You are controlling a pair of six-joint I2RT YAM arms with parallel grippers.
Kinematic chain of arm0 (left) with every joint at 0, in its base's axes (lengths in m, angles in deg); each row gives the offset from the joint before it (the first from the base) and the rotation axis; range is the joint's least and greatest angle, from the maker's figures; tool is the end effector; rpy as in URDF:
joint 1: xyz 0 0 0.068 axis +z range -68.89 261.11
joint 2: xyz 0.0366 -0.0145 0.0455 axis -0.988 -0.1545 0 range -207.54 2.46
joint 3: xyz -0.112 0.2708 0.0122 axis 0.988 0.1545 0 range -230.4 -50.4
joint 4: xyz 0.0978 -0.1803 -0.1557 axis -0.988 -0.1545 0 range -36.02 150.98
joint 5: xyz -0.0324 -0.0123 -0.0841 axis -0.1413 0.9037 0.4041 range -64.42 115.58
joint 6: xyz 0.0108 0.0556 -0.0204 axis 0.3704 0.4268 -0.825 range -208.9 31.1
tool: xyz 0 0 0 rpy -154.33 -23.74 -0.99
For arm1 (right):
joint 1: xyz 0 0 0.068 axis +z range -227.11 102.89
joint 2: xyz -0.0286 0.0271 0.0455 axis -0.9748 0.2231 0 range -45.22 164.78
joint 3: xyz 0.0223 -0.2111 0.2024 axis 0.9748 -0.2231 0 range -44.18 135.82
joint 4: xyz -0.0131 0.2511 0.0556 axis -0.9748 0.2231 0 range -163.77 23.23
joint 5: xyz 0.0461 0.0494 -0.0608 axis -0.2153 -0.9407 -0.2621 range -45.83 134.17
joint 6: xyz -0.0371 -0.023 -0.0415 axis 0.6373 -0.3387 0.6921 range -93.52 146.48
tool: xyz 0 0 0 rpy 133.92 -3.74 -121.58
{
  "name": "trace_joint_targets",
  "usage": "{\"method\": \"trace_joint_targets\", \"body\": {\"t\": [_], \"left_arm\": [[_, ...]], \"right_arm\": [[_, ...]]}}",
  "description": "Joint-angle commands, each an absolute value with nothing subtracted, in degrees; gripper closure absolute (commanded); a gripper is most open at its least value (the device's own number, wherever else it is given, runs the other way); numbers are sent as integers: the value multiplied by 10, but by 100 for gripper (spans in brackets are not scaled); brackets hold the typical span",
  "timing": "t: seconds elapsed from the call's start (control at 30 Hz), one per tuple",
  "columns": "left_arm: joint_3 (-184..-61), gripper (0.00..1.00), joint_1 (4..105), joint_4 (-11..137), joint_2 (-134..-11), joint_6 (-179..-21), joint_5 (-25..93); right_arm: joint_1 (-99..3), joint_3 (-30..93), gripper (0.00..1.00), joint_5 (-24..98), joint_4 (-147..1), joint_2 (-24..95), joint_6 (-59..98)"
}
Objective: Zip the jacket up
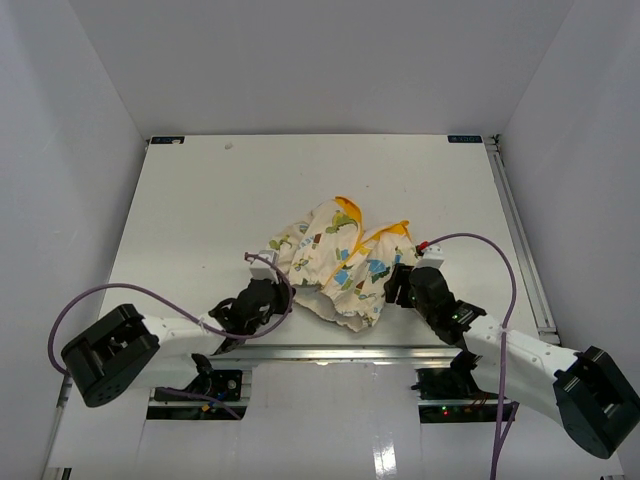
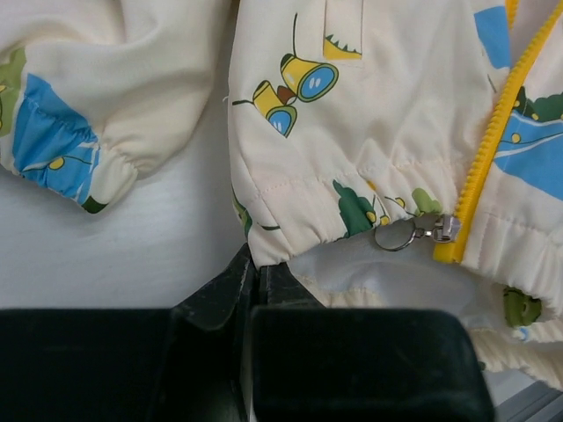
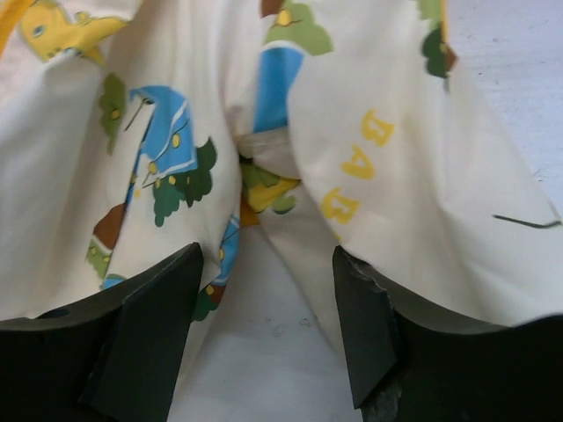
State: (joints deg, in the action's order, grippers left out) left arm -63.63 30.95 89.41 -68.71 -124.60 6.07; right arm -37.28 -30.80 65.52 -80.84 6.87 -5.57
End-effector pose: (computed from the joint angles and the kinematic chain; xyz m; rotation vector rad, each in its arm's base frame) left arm 0.1444 -0.1499 0.1540 0.0553 2.1022 -0.5676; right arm 0.1399 0.0955 0.1741 0.0777 2.1007 0.3662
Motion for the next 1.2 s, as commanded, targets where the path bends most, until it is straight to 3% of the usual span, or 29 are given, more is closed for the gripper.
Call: {"method": "trace_joint_targets", "body": {"t": [0.0, 0.07, 0.23, 0.43, 0.63, 0.9, 1.0, 1.17], "left_arm": [[-586, 84, 289, 925, -619, -1280, -2], [-581, 79, 286, 916, -591, -1280, -2], [-594, 46, 271, 878, -548, -1270, 8], [-646, 36, 259, 766, -503, -1268, -27], [-673, 33, 255, 772, -485, -1230, 34], [-690, 33, 256, 783, -576, -1218, 12], [-698, 37, 256, 771, -600, -1222, -10], [-698, 39, 256, 764, -588, -1221, 8]], "right_arm": [[-371, -287, 39, 718, -834, 85, -39], [-372, -280, 44, 736, -833, 92, -31], [-371, -219, 46, 742, -780, 98, -16], [-354, -171, 44, 694, -698, 32, -28], [-334, -196, 39, 562, -795, 1, -55], [-257, -148, 26, 630, -863, 187, -94], [-236, -144, 27, 661, -861, 233, -105], [-226, -210, 40, 699, -892, 217, -104]]}}
